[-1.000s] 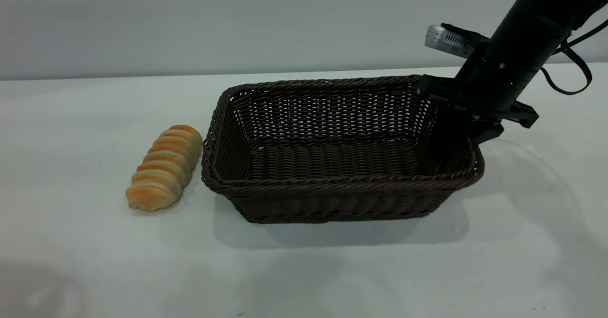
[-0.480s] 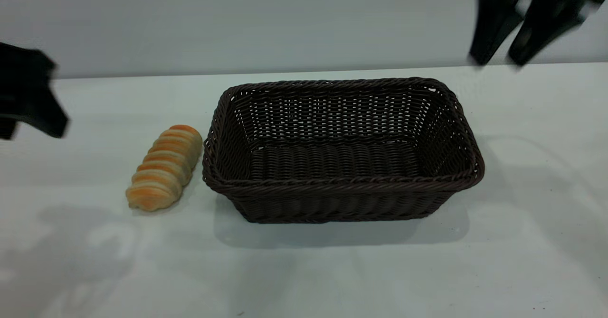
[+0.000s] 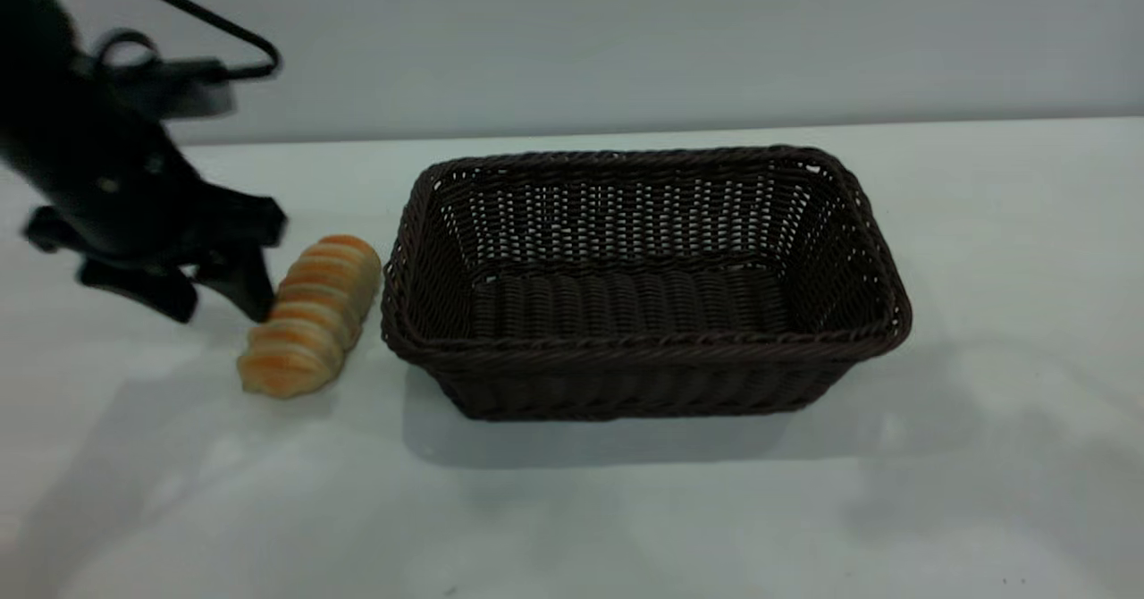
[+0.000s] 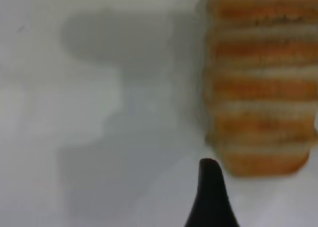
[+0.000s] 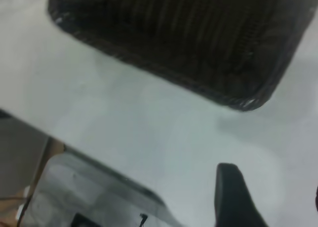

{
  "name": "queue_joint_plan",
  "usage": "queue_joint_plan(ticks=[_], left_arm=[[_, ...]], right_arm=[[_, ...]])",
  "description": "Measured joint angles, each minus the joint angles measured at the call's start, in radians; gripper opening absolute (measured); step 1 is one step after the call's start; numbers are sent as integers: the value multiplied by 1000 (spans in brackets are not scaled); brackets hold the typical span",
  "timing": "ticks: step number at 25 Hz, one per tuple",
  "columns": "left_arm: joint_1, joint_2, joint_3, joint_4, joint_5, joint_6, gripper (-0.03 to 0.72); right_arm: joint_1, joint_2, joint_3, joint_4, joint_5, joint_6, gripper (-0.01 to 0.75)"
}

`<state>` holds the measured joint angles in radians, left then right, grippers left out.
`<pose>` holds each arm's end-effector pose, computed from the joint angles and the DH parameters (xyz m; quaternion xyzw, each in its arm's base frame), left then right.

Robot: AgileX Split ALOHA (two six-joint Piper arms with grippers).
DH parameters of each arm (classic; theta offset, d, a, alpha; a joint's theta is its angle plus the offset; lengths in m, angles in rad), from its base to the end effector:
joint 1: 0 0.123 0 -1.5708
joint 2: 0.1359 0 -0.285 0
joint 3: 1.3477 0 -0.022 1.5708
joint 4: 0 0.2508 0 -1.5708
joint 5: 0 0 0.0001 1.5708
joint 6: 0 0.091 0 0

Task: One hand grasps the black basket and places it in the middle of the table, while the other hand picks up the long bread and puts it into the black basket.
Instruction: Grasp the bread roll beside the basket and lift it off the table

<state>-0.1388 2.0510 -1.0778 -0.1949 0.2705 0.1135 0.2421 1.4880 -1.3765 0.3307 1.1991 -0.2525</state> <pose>0.3730 -0.0569 0.0922 0.0368 0.9771 -0.0473 0.2041 0.2821 0.0980 0.3425 -0.2064 0.9499 0.1605 0.1713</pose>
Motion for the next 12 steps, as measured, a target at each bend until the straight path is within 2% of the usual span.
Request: queue_joint_plan(ticks=[8, 10, 12], left_arm=[[-32, 210, -150, -3, -31, 0, 561], [-33, 228, -166, -3, -26, 0, 520], [-33, 229, -170, -3, -16, 0, 412]], right_arm=[[27, -226, 338, 31, -38, -1, 413], [27, -299, 421, 21, -61, -1, 413], [27, -380, 502, -8, -82, -1, 413]])
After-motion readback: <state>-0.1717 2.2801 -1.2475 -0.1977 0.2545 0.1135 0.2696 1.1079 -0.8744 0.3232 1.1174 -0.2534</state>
